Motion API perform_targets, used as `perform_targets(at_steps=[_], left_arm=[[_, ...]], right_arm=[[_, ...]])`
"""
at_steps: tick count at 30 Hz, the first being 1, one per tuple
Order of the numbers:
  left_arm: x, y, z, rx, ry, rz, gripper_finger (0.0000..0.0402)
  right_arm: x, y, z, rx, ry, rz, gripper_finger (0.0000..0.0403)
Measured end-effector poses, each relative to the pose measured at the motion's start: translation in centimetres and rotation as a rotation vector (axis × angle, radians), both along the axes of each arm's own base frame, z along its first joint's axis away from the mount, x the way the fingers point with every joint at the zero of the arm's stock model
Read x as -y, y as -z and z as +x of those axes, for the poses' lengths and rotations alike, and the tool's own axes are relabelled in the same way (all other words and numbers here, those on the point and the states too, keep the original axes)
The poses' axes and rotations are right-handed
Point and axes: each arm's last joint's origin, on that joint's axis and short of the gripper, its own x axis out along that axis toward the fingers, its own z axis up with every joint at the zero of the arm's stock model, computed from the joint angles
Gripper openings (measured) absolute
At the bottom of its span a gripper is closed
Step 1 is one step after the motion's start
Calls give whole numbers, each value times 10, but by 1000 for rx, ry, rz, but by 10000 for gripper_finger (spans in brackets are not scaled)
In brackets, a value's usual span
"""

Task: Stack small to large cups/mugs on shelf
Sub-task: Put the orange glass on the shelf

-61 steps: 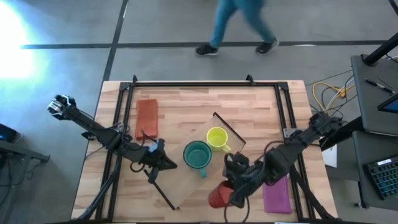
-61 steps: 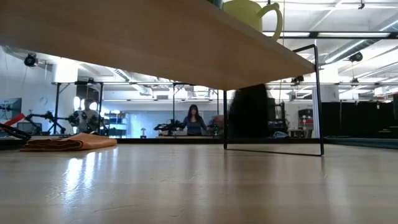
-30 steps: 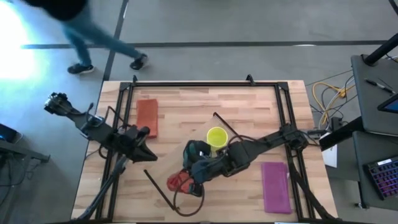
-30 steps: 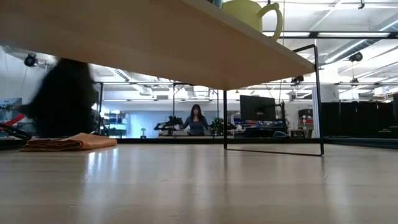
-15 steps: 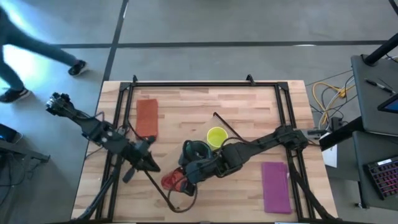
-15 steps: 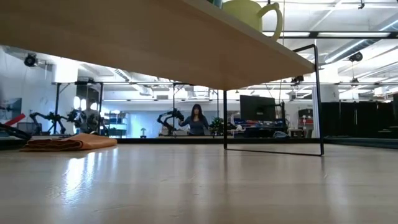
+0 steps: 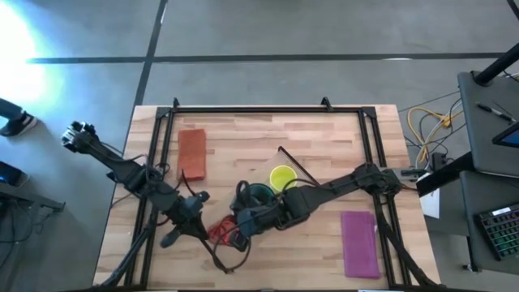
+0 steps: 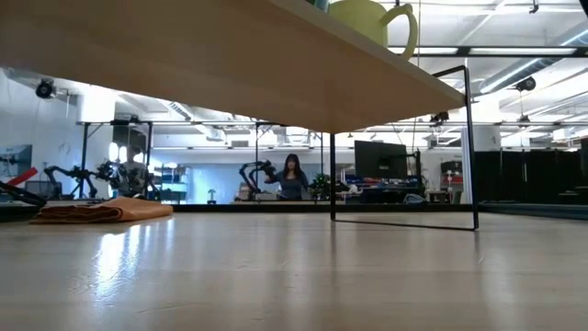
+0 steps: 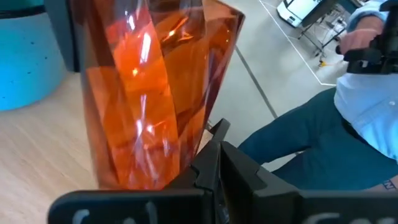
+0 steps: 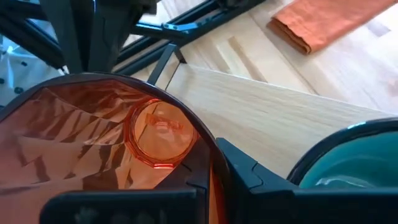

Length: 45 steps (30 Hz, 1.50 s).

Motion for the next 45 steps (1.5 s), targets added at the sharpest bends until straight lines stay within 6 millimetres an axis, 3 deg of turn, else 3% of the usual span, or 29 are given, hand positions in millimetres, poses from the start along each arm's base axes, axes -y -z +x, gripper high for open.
perform_targets(at_steps=[10,20,35,45], left_arm=[[10,17,14,-54,8,30,0],[9,20,16,-54,-23,50,0],[8,25,17,-66,-59,76,0],[7,28,17,-82,-83,68,0]], right_arm=[[2,-1,2,11,-29,14,14],[3,1,2,-17,-45,52,14],[3,-3,1,-20,-106,92,126],[12,-5,3,-36,-122,120,116]])
